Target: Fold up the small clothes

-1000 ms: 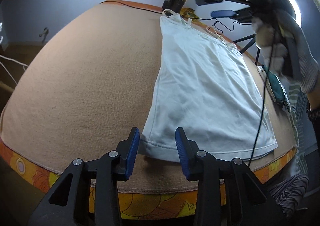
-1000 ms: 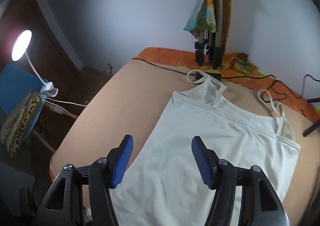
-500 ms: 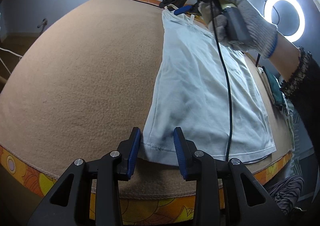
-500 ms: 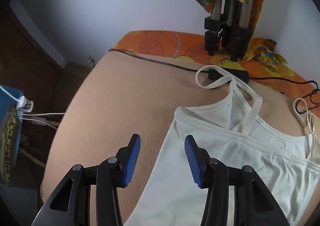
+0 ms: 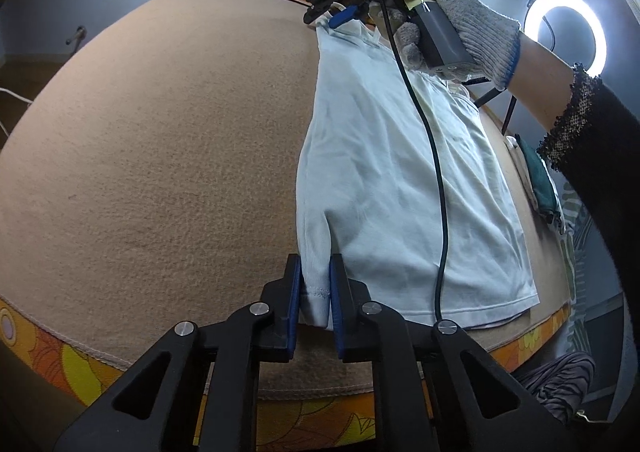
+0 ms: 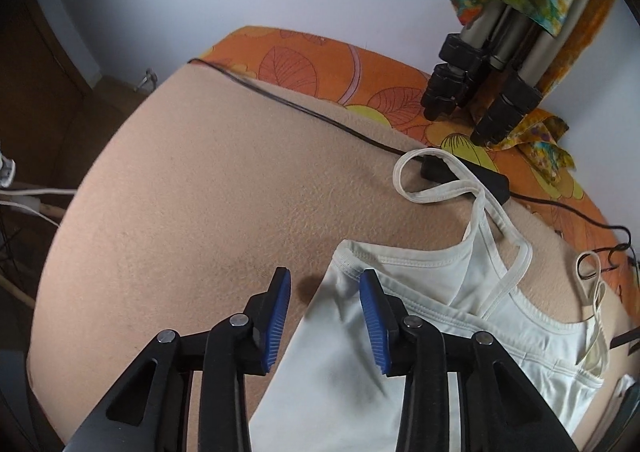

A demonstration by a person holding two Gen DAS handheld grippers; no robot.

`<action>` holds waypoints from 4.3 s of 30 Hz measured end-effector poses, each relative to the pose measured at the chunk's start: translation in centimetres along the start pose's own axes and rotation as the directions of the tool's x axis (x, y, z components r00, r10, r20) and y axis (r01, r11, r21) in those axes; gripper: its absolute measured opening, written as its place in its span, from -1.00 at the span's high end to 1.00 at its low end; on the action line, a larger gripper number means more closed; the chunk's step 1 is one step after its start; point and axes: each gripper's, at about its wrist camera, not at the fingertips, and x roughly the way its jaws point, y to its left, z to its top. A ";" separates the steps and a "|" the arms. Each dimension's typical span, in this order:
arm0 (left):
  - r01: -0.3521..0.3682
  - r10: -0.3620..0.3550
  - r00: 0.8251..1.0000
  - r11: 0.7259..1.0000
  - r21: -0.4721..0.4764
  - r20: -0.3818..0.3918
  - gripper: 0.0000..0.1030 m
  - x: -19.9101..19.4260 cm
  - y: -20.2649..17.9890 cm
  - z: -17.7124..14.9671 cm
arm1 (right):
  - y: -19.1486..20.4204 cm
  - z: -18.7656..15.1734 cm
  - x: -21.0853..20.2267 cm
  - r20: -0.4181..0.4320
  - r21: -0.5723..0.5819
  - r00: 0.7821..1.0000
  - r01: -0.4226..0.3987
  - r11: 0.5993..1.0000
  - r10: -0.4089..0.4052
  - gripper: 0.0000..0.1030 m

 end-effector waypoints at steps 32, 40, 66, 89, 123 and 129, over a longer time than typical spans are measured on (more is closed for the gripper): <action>0.131 -0.146 0.988 0.958 0.255 0.040 0.89 -0.2 -8.9 -0.2 | -10.0 -5.8 -6.5 0.141 0.144 0.990 -0.004 0.990 -0.017 0.98; 0.149 -0.150 0.988 0.936 0.319 -0.020 0.89 1.5 -11.2 -1.0 | -12.8 -6.9 -5.2 0.125 0.215 0.992 -0.002 0.977 -0.026 0.99; 0.214 -0.215 0.976 0.889 0.405 -0.046 0.56 -0.3 -12.9 -2.3 | -14.7 -11.6 -11.0 0.268 0.223 0.963 -0.069 0.972 0.007 0.38; 0.163 -0.202 0.979 0.684 0.711 -0.030 0.39 3.0 -24.2 -7.6 | -27.5 -30.0 -21.4 0.466 0.324 0.882 -0.246 0.913 0.073 0.00; 0.168 -0.208 0.978 0.753 0.637 -0.011 0.87 7.6 -27.1 -8.4 | -31.6 -24.4 -5.5 0.411 0.390 0.881 -0.402 0.829 0.234 0.00; 0.193 -0.249 0.968 0.798 0.570 0.020 0.88 7.1 -26.5 -8.6 | -31.9 -22.8 -5.1 0.423 0.403 0.867 -0.441 0.802 0.264 0.23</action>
